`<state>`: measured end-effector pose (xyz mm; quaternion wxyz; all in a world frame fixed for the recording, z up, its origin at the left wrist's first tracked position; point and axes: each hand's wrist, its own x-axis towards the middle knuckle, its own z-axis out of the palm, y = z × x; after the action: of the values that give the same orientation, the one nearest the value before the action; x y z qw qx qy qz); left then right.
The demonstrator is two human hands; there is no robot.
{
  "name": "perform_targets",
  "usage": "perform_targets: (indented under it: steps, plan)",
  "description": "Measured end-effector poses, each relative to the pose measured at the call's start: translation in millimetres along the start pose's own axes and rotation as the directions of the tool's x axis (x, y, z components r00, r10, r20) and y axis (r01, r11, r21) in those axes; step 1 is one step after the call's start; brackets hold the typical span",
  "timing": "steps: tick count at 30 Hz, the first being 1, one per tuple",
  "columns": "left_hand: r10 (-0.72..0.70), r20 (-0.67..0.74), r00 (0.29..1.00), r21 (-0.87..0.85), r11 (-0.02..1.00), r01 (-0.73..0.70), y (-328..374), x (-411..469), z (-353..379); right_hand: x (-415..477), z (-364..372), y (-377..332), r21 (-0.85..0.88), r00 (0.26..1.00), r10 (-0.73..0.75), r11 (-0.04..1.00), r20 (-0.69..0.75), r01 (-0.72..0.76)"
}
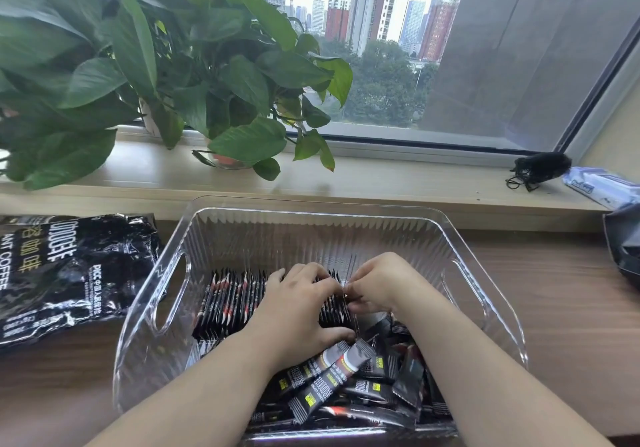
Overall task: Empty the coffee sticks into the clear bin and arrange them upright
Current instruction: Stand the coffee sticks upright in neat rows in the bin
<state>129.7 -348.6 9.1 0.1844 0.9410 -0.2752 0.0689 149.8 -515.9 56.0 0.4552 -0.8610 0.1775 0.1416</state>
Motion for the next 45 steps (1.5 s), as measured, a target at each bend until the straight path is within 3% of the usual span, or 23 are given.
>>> perform_targets:
  steps: [13, 15, 18, 20, 23, 29, 37, 45]
  plan:
    - [0.082, 0.019, 0.996, -0.052, 0.995, -0.081, 2.3, -1.8, -1.9, -14.6, -10.8, -11.1, -0.093, 0.994, 0.054, 0.995, 0.096, -0.045]
    - [0.078, 0.023, 0.997, -0.050, 0.996, -0.077, 2.9, -2.1, -3.1, -17.2, -16.1, -13.1, -0.117, 0.997, 0.037, 0.993, 0.063, -0.030]
    - [0.074, 0.045, 0.996, -0.036, 0.997, -0.073, 2.9, -3.0, -4.2, -13.1, -32.7, -12.8, -0.191, 0.995, -0.043, 0.981, -0.095, 0.024]
    - [0.075, 0.050, 0.996, -0.035, 0.997, -0.073, 3.1, -3.2, -5.0, -13.9, -44.4, -14.8, -0.370, 0.978, -0.116, 0.928, -0.174, 0.044]
    - [0.070, 0.058, 0.996, -0.027, 0.997, -0.069, 3.3, -2.1, -5.2, -28.2, -49.5, -20.4, -0.693, 0.974, -0.142, 0.720, -0.176, -0.020]
    - [0.072, 0.061, 0.996, -0.014, 0.997, -0.071, 2.9, -2.1, -4.0, -25.5, -25.1, -5.8, -0.812, 0.988, -0.074, 0.580, -0.138, -0.070]
    - [0.074, 0.058, 0.996, -0.017, 0.997, -0.073, 3.5, -2.2, -4.8, -18.8, -15.4, 0.7, -0.774, 0.973, -0.148, 0.632, -0.178, -0.046]
    - [0.068, 0.072, 0.995, -0.014, 0.998, -0.067, 3.7, -2.9, -6.3, -27.8, -38.1, -16.0, -0.444, 0.964, -0.129, 0.896, -0.233, 0.013]
